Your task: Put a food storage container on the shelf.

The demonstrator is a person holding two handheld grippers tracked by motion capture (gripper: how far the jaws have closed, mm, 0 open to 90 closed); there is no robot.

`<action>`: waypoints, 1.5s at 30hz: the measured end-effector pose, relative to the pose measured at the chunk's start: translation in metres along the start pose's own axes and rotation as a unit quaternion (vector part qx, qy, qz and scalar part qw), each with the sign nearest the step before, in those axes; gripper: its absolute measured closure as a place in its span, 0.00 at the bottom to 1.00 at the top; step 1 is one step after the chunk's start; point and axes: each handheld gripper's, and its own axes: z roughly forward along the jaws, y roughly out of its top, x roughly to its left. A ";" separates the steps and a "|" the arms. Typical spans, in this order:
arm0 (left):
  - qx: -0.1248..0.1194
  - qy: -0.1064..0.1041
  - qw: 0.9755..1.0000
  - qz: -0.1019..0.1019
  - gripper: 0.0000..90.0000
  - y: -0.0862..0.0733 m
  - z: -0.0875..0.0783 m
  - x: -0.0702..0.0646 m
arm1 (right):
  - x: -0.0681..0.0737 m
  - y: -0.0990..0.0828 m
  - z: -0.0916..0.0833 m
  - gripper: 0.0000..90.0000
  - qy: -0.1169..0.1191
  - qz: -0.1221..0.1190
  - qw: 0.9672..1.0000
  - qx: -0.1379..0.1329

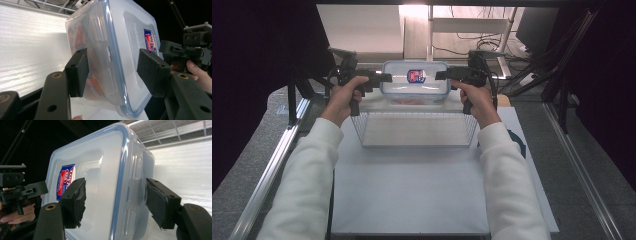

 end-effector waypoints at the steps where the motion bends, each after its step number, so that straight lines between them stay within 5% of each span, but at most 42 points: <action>1: 0.000 -0.001 1.000 -0.003 0.47 0.000 0.000 0.001 | -0.001 0.001 0.001 0.38 -0.001 0.004 1.000 0.001; 7: -0.005 -0.007 1.000 -0.023 0.44 0.001 0.007 0.009 | -0.005 0.001 0.007 0.35 -0.008 0.022 1.000 0.007; 13: -0.013 -0.012 1.000 -0.019 0.43 -0.001 0.007 0.011 | -0.006 0.000 0.008 0.33 -0.007 0.024 1.000 0.004; 19: -0.032 0.029 0.998 0.040 0.22 -0.006 0.010 0.004 | 0.007 -0.004 0.009 0.10 -0.040 -0.020 0.999 -0.013; 23: -0.049 0.068 0.991 0.101 0.17 -0.013 0.008 -0.016 | 0.014 -0.007 0.000 0.06 -0.050 -0.048 0.997 -0.031; 26: -0.068 0.096 0.984 0.135 0.16 -0.017 -0.001 -0.029 | 0.019 -0.010 -0.009 0.05 -0.057 -0.069 0.995 -0.044; 31: -0.080 0.083 0.981 0.158 0.16 -0.030 -0.020 -0.043 | 0.026 -0.022 -0.034 0.06 -0.045 -0.116 0.990 -0.059; 36: -0.077 0.094 0.971 0.205 0.18 -0.056 -0.032 -0.056 | 0.030 -0.034 -0.054 0.09 -0.042 -0.166 0.983 -0.063; 40: -0.068 0.094 0.967 0.225 0.19 -0.080 -0.039 -0.058 | 0.029 -0.053 -0.069 0.10 -0.033 -0.205 0.976 -0.061; 45: -0.053 0.114 0.958 0.256 0.22 -0.113 -0.047 -0.058 | 0.021 -0.082 -0.086 0.12 -0.033 -0.240 0.968 -0.060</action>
